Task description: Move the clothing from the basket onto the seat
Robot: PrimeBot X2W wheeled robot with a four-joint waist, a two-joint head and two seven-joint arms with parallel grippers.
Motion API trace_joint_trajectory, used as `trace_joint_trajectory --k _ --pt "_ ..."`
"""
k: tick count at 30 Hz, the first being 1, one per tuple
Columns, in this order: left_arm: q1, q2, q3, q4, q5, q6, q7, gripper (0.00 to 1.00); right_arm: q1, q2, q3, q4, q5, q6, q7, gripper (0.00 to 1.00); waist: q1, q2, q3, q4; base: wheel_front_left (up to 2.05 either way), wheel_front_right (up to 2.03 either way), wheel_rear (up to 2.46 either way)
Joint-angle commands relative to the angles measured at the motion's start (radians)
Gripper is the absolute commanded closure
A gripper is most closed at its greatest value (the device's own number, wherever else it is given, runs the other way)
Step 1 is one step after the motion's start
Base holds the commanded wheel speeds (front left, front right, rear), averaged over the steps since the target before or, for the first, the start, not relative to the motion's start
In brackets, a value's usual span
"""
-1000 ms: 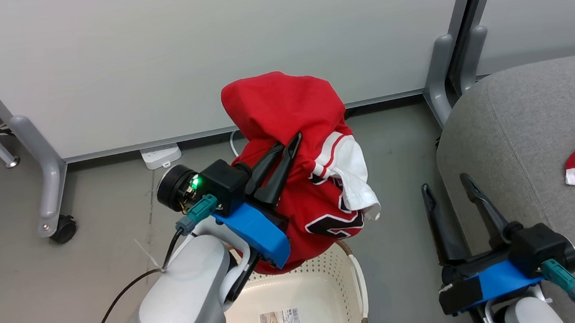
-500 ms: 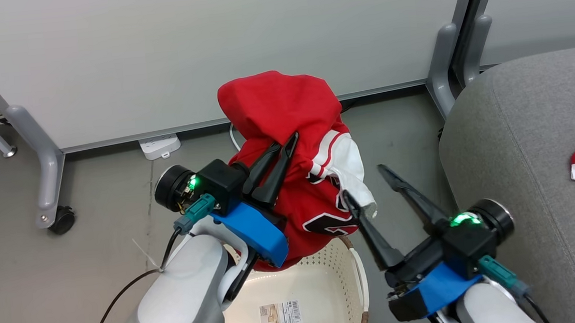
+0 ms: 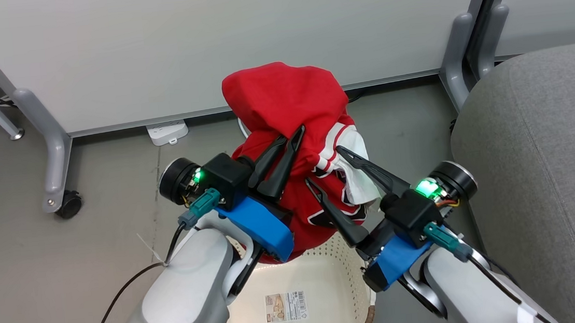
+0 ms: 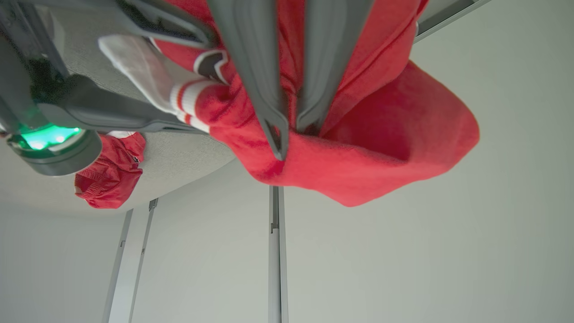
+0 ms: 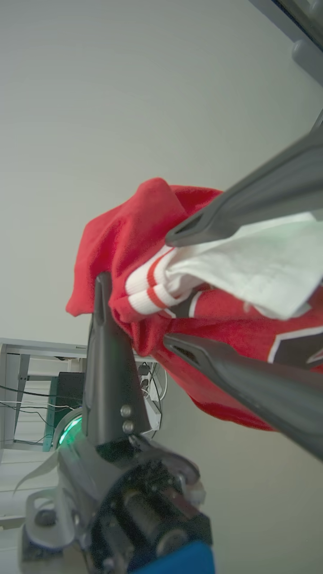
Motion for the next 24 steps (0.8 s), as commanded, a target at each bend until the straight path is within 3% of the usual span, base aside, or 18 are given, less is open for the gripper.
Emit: trace_joint_trajectory --k 1,14,15,16,17,24 --pt "-0.016 -0.001 -0.001 -0.004 0.006 -0.001 -0.003 1.0 -0.025 0.007 0.007 0.018 -0.009 -0.001 0.0 0.0 -0.0001 0.0 0.003 0.003 0.0 0.0 0.0" --pt "-0.032 -0.017 -0.015 -0.002 0.008 -0.007 -0.003 1.0 -0.141 0.051 0.015 0.197 -0.052 -0.001 0.0 0.0 -0.0001 0.0 0.025 0.016 0.0 0.0 0.0" --pt "-0.033 -0.018 -0.015 -0.001 0.009 -0.007 -0.003 1.0 -0.144 0.054 0.016 0.211 -0.049 -0.001 0.0 0.22 -0.0001 0.0 0.026 0.016 0.0 0.0 0.0" --pt "-0.033 -0.018 -0.015 0.0 0.009 -0.007 -0.003 1.0 -0.147 0.056 0.017 0.222 -0.045 -0.001 0.0 0.69 -0.0001 0.0 0.025 0.016 0.0 0.0 0.0" --pt "-0.033 -0.019 -0.014 0.001 0.009 -0.008 -0.003 1.0 -0.152 0.059 0.017 0.232 -0.042 -0.001 0.0 1.0 -0.0001 0.0 0.025 0.016 0.0 0.0 0.0" --pt "-0.028 -0.021 -0.009 0.005 0.011 -0.01 -0.003 1.0 -0.153 0.067 0.022 0.257 -0.028 -0.001 0.0 1.0 -0.0001 0.0 0.022 0.011 0.0 0.0 0.0"
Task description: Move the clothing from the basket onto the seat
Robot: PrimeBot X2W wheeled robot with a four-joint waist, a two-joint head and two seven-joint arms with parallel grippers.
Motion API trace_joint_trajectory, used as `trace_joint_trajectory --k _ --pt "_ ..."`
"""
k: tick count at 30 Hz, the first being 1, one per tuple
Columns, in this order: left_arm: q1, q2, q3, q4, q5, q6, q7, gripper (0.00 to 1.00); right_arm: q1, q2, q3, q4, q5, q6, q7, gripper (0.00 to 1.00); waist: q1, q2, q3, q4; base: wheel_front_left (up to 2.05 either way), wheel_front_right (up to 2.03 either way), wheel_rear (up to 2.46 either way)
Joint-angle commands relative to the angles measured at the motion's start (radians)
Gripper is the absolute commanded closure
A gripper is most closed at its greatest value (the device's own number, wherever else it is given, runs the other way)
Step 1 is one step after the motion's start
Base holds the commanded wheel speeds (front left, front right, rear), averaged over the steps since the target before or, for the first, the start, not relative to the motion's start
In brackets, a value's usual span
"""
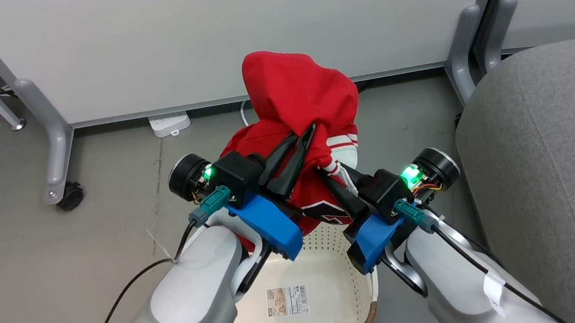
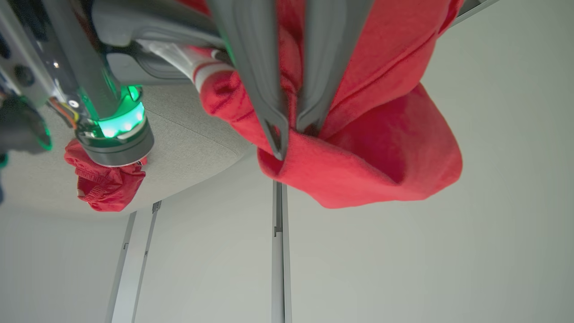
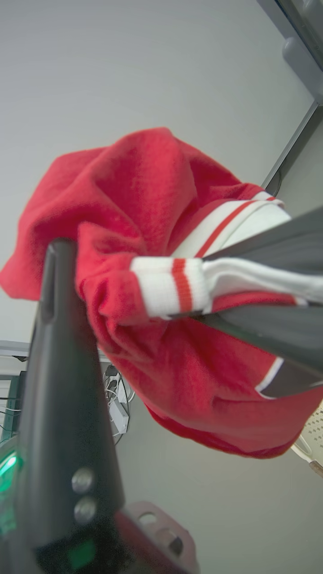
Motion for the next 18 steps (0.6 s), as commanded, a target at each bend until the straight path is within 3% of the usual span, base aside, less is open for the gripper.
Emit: trace_joint_trajectory --k 1,18 --pt "-0.012 -0.001 0.006 -0.001 0.005 -0.002 -0.004 1.0 -0.007 0.005 0.003 0.006 0.007 -0.001 0.0 1.0 -0.0001 0.0 0.0 -0.001 0.0 0.0 0.0" --pt "-0.002 -0.003 0.011 0.009 0.01 -0.007 -0.004 1.0 0.003 0.004 0.012 0.01 0.028 -0.001 0.0 1.0 -0.0001 0.0 -0.009 -0.003 0.0 0.0 0.0"
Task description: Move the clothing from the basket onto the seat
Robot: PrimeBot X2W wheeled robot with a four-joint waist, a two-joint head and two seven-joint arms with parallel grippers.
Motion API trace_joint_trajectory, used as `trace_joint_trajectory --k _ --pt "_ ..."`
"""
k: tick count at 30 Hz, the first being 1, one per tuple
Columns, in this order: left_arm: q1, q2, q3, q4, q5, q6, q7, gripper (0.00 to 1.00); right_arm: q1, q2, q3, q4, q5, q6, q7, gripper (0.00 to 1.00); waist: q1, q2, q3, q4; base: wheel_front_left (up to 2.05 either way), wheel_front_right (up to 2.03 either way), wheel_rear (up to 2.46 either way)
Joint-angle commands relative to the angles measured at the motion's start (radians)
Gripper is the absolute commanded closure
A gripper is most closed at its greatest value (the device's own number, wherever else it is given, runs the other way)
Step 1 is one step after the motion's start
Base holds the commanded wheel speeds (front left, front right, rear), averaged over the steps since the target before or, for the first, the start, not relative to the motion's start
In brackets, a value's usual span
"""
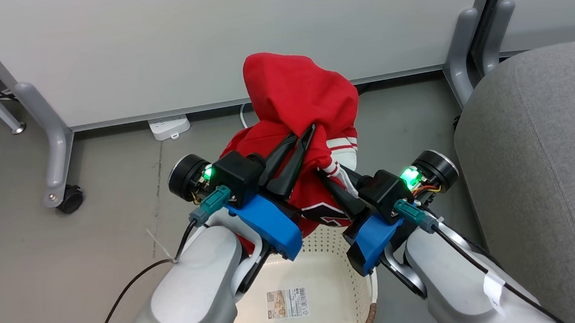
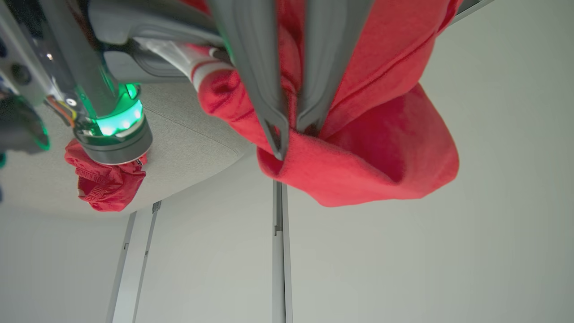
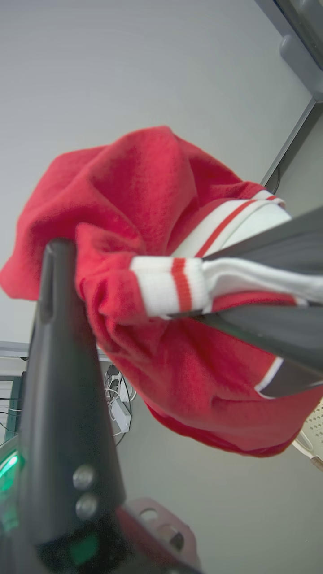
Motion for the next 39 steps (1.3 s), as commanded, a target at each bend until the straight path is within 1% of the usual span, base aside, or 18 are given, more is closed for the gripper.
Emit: trace_joint_trajectory --k 1,2,16,22,29,39 --pt "-0.003 0.001 0.005 0.003 0.002 -0.005 -0.004 0.56 0.003 0.004 0.004 0.005 0.006 -0.001 0.0 1.0 0.0 0.0 -0.001 0.0 0.0 0.0 0.0" --pt "-0.004 0.001 0.005 0.004 0.002 -0.005 -0.004 0.0 0.003 0.004 0.004 0.005 0.007 -0.001 0.0 1.0 0.0 0.0 -0.001 0.0 0.0 0.0 0.0" --pt "-0.012 0.001 0.015 0.005 0.018 -0.004 -0.003 0.0 0.009 -0.001 -0.005 0.005 0.017 -0.001 0.0 1.0 0.0 0.0 0.009 -0.004 0.0 0.0 0.0" --pt "-0.015 0.007 0.022 0.002 0.026 0.0 -0.003 0.0 0.012 -0.001 -0.023 0.0 0.021 -0.001 0.0 1.0 0.0 0.0 0.021 -0.019 0.0 0.0 0.0" --pt "-0.019 0.013 0.022 -0.003 0.034 0.001 -0.003 0.0 0.018 -0.005 -0.079 -0.022 0.02 -0.001 0.0 1.0 0.0 0.0 0.051 -0.063 0.0 0.0 0.0" --pt "-0.037 0.024 -0.001 -0.004 0.044 -0.003 -0.003 0.0 0.032 -0.003 -0.225 -0.073 0.008 -0.001 0.0 1.0 0.0 0.0 0.113 -0.159 0.0 0.0 0.0"
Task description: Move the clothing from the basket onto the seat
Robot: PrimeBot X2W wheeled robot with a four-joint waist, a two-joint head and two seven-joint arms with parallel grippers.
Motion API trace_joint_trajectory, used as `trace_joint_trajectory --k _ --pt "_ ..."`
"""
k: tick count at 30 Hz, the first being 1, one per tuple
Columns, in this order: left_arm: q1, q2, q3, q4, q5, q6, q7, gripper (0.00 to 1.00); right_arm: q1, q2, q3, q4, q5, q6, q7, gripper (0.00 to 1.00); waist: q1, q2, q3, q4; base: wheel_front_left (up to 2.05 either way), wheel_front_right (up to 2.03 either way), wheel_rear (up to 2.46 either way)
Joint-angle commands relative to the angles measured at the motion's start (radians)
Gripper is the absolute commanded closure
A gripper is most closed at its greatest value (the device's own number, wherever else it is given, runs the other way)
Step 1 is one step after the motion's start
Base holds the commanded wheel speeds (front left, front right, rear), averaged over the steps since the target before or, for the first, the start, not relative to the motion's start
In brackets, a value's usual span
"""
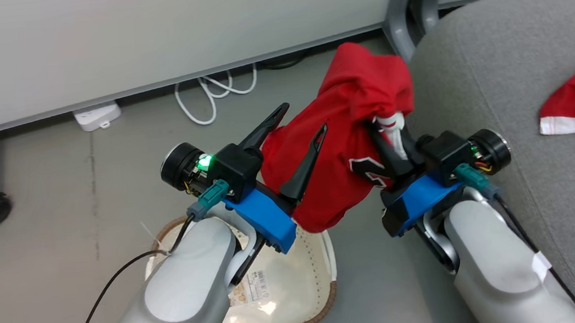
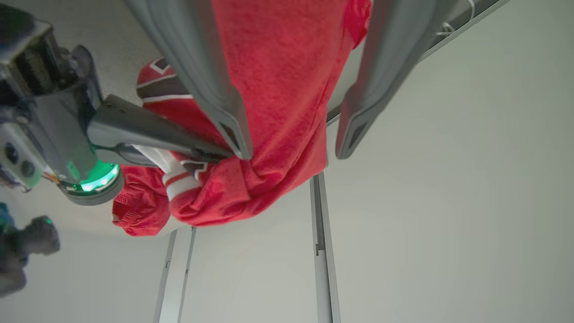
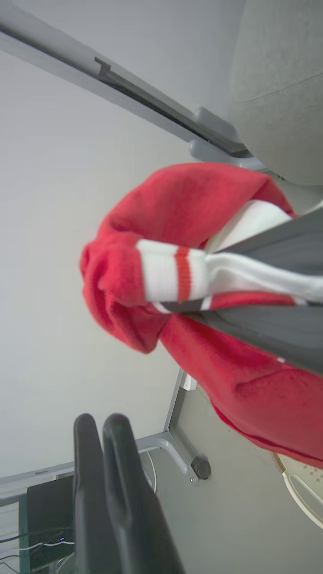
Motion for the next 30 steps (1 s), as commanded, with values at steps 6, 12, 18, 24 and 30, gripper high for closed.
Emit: trace_joint_trajectory --k 6,12,18,24,30 --pt "-0.024 0.009 -0.033 0.0 0.013 -0.007 -0.002 0.0 0.018 0.012 -0.097 -0.047 -0.01 -0.001 -0.001 1.0 0.0 0.0 0.05 -0.094 0.0 0.0 0.0" --pt "-0.033 0.015 -0.064 -0.007 0.018 -0.006 0.004 0.0 0.044 0.018 -0.177 -0.099 -0.018 -0.001 -0.001 1.0 0.0 0.0 0.078 -0.172 0.0 0.0 0.0" --pt "-0.039 0.019 -0.105 -0.024 0.025 -0.009 0.018 0.0 0.082 0.023 -0.255 -0.151 -0.019 -0.001 -0.001 1.0 0.0 0.0 0.113 -0.242 0.0 0.0 0.0" --pt "-0.046 0.024 -0.146 -0.039 0.026 -0.012 0.033 0.0 0.12 0.028 -0.31 -0.192 -0.014 -0.001 -0.001 1.0 0.0 0.0 0.142 -0.29 0.0 0.0 0.0" --pt "-0.048 0.034 -0.167 -0.048 0.019 -0.013 0.043 0.0 0.155 0.032 -0.343 -0.215 -0.007 -0.001 -0.001 1.0 0.0 0.0 0.172 -0.328 0.0 0.0 0.0"
